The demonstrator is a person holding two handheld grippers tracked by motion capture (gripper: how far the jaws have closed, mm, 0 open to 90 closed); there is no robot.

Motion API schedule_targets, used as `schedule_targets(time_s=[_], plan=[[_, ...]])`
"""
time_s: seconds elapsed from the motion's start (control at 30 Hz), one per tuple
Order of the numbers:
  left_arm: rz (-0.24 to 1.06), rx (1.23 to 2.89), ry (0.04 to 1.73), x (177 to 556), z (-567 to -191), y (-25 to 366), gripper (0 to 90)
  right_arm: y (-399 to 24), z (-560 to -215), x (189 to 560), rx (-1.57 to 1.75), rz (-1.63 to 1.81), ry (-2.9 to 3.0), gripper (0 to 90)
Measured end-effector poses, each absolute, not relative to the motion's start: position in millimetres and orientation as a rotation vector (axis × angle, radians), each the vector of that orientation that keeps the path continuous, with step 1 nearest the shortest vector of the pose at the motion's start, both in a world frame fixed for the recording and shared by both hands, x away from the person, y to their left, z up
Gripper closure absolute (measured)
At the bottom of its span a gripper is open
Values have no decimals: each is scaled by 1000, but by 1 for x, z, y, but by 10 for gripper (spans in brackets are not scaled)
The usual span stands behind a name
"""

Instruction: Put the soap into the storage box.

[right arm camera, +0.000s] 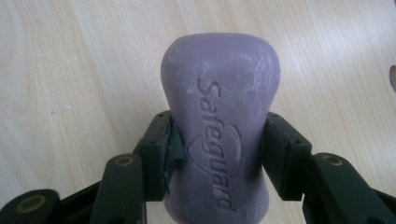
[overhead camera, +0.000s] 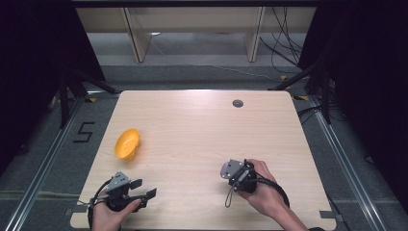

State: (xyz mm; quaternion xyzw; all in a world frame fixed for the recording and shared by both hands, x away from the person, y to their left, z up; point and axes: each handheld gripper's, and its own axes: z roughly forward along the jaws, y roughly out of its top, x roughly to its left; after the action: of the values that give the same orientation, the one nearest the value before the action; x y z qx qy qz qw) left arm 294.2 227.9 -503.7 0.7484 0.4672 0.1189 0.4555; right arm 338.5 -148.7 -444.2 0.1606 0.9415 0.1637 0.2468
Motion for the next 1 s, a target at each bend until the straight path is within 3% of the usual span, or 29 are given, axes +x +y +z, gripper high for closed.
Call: schedule_targets(time_s=[0.6,1.0], plan=[[291,1816,1129,303,-492,224,256,-133,-439,334,339,564,2430,501],[224,1835,1004,331,-448,196,279,-122,-445,331,271,575,2402,501]])
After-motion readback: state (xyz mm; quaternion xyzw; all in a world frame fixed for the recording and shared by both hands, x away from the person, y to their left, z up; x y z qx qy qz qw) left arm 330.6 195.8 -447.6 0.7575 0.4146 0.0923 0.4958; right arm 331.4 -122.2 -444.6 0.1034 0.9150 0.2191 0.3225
